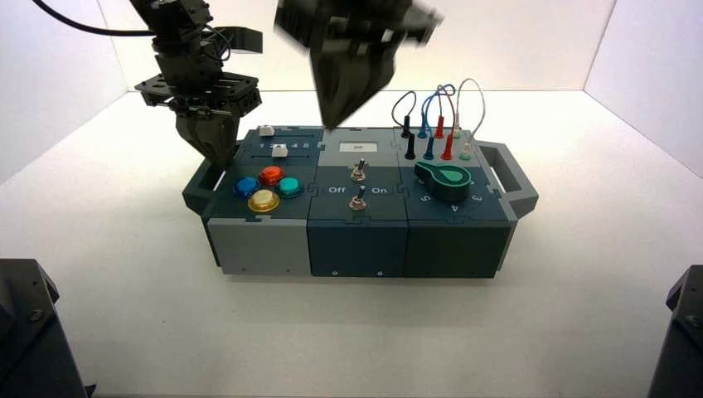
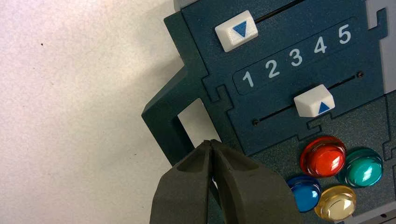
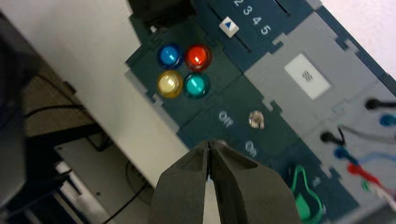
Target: Flip the bottom switch on with the right gripper.
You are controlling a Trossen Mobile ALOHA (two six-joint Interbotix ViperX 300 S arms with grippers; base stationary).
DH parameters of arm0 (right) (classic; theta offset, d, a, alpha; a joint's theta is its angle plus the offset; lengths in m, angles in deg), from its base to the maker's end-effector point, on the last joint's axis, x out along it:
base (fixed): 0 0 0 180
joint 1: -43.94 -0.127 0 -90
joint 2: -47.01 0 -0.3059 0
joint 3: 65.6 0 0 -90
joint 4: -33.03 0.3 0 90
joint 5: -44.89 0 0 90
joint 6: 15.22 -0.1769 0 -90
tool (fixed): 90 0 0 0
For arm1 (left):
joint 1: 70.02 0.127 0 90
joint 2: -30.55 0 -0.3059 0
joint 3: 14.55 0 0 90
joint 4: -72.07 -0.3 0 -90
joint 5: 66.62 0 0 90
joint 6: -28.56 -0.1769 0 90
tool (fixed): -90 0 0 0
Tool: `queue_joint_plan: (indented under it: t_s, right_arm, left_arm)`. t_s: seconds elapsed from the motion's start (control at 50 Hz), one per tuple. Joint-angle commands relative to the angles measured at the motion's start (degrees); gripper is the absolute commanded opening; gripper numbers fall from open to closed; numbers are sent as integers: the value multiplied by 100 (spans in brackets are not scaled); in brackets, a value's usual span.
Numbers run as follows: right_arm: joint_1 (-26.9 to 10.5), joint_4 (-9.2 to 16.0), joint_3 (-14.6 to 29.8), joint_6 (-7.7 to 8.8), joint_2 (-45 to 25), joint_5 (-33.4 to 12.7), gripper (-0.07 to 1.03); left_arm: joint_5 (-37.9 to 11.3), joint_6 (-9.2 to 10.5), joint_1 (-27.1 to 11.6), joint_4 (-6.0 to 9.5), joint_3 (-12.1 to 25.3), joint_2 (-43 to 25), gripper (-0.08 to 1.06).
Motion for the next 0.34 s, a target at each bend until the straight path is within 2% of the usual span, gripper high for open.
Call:
queue_joint_plan:
  t_s: [0.02, 0.34]
  right_arm:
    - [-26, 44, -79, -62, 439, -158, -2]
    - [-26, 123, -404, -62, 501, -158, -2]
  left_arm:
    - [-26, -123, -114, -26, -44, 70, -3]
    - [-53, -123, -114, -62, 114, 70, -3]
